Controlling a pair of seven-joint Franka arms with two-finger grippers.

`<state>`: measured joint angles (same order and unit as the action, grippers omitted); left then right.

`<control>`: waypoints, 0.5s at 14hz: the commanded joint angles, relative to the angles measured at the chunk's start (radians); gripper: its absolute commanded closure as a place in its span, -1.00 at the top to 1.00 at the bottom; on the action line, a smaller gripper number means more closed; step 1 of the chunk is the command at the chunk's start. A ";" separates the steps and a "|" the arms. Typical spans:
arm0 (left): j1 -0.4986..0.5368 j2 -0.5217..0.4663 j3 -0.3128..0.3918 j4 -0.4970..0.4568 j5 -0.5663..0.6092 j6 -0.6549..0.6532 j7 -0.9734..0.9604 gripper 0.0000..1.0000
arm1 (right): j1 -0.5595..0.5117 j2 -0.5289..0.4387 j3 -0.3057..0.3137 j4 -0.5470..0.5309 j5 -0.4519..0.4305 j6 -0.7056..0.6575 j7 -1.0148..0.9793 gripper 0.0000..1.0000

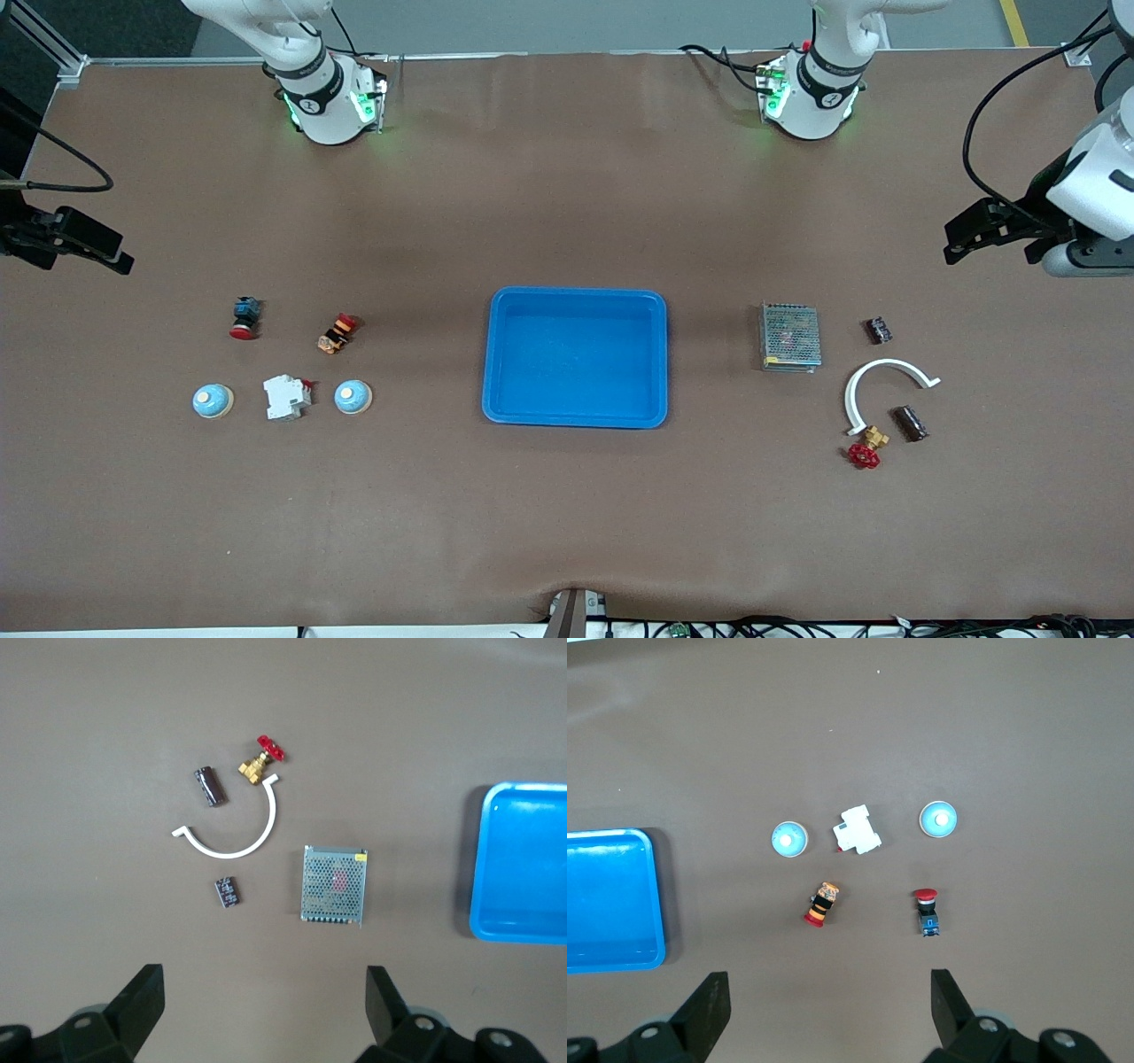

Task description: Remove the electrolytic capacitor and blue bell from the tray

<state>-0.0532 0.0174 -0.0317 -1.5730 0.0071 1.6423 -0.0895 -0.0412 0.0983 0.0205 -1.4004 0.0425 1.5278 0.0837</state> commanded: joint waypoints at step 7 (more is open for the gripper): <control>0.007 0.021 0.000 0.036 -0.010 -0.007 -0.001 1.00 | -0.002 -0.020 0.001 -0.022 -0.003 0.018 -0.081 1.00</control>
<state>-0.0478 0.0265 -0.0300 -1.5658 0.0067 1.6424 -0.1027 -0.0413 0.0983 0.0203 -1.4006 0.0418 1.5349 0.0166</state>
